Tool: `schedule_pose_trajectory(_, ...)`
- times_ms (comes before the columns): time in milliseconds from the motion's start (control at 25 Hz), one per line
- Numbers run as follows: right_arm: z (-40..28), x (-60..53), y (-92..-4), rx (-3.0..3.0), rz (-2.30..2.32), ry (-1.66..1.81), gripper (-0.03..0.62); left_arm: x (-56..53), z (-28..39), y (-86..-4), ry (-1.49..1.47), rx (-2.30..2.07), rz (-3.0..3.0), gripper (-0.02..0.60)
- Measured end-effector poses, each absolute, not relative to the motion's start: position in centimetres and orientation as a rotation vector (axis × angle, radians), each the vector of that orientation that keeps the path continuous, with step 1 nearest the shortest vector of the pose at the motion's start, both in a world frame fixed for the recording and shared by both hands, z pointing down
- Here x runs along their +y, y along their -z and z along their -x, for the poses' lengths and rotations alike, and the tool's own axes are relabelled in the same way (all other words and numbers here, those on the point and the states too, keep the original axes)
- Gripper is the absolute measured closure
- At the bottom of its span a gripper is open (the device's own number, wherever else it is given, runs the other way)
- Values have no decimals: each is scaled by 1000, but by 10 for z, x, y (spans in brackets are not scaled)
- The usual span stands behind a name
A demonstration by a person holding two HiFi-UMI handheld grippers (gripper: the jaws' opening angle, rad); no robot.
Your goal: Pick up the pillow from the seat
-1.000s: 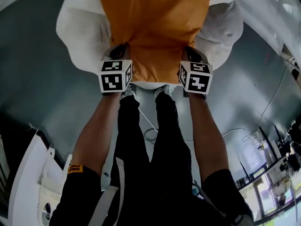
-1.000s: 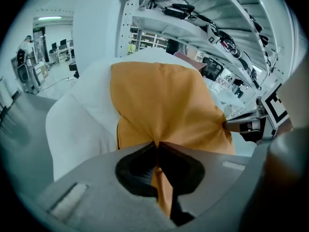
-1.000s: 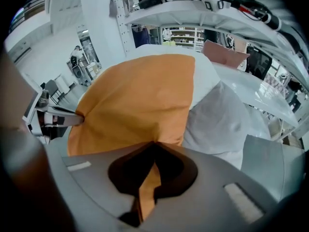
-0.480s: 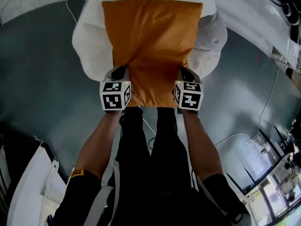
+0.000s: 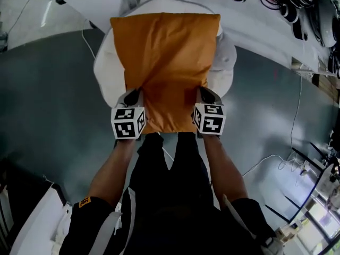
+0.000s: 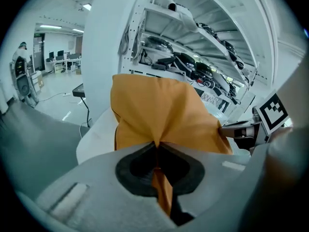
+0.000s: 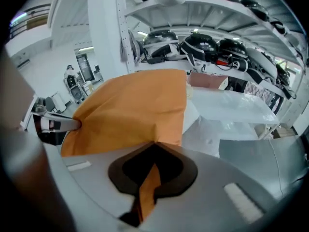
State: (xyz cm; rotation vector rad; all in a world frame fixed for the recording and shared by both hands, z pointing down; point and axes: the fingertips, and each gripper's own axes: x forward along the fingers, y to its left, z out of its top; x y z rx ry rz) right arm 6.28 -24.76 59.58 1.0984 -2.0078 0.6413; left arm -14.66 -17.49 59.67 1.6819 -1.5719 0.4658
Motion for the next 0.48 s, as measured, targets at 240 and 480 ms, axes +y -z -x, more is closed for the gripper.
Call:
schedule_pose_trajectory(240, -72, -219, -524, -2047, -1179, -614, 588, -153, 139, -531, -482, -1562, -1767, 575)
schedule_pose_trajectory(480, -93, -189, -474, -2074, -1213, -626, 588, -126, 120, -479, -451, -1565, -1813, 575)
